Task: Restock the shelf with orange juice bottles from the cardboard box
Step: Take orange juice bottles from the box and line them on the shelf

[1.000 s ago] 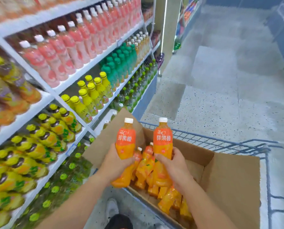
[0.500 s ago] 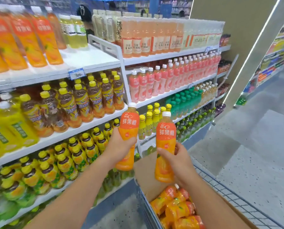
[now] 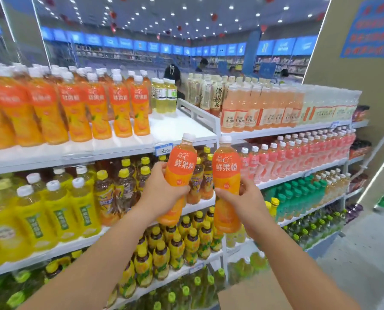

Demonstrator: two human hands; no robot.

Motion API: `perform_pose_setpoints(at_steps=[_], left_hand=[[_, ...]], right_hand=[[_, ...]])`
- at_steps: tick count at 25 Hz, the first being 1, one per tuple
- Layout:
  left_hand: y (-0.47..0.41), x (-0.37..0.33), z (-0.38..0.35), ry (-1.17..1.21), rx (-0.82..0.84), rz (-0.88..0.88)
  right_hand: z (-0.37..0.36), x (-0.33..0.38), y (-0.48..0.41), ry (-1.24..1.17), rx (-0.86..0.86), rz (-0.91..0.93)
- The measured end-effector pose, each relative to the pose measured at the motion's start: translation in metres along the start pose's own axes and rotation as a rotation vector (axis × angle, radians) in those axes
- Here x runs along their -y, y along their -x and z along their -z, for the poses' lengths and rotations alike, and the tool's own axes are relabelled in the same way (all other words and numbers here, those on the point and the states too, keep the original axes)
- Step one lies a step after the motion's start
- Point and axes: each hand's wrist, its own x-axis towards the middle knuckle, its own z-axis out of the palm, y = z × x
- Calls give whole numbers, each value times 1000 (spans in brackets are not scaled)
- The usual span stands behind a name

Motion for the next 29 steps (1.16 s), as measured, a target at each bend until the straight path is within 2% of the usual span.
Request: perform_pose_setpoints(at_steps=[8,13,20,29], left_hand=[[-116,5,52,-56,-115,-86],[-172,-2,63,-50,-149,-108],[-243,-16,60,-60,-270,-111],[-314,-8,27,-77,-418,-67]], right_hand=[[-78,35,-121,-35,25,105],[-103,54,-187,-57,40,164],[-121,64,-271,-98,132,224],[-140,32,-371,-157,245,233]])
